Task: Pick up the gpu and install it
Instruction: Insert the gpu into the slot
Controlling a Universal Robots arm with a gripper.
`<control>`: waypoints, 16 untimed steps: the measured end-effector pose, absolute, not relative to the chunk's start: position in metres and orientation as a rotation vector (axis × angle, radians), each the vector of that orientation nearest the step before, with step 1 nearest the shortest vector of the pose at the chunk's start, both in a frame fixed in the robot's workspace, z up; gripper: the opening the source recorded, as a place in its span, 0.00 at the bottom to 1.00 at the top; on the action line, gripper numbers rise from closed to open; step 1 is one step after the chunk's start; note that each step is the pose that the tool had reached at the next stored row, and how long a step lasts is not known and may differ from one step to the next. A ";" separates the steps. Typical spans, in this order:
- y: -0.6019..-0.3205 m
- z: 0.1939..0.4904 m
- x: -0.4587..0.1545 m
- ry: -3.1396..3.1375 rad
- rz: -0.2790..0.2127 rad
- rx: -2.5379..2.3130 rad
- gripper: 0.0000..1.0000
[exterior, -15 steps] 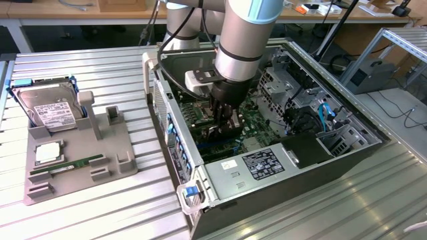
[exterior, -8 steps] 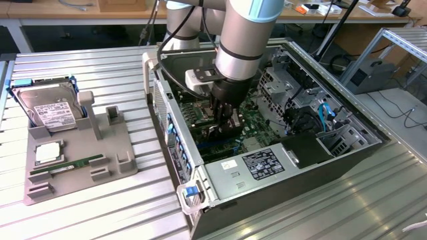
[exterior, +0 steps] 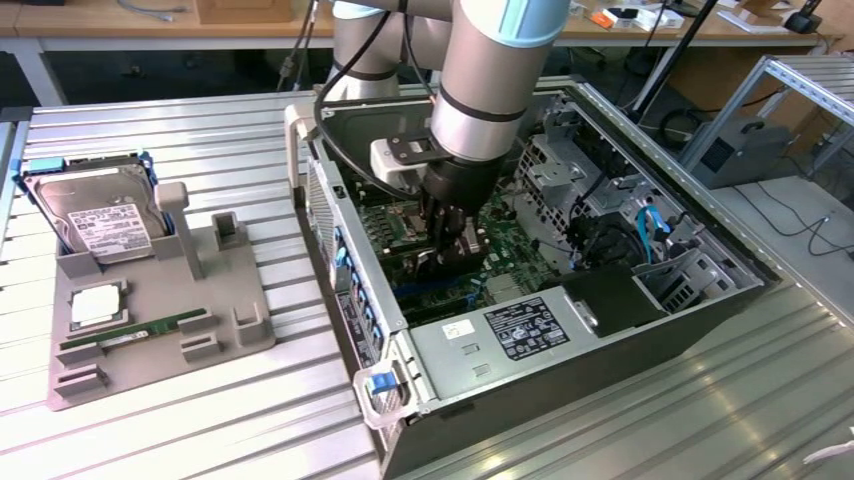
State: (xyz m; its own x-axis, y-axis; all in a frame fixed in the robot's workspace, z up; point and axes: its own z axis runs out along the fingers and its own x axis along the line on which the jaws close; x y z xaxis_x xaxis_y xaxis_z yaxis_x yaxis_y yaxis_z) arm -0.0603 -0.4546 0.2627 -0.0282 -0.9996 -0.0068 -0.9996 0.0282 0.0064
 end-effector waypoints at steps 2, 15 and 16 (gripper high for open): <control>-0.455 0.263 -0.060 2.252 0.015 -2.190 0.27; -0.455 0.258 -0.060 2.253 0.013 -2.190 0.27; -0.455 0.257 -0.060 2.254 0.012 -2.191 0.27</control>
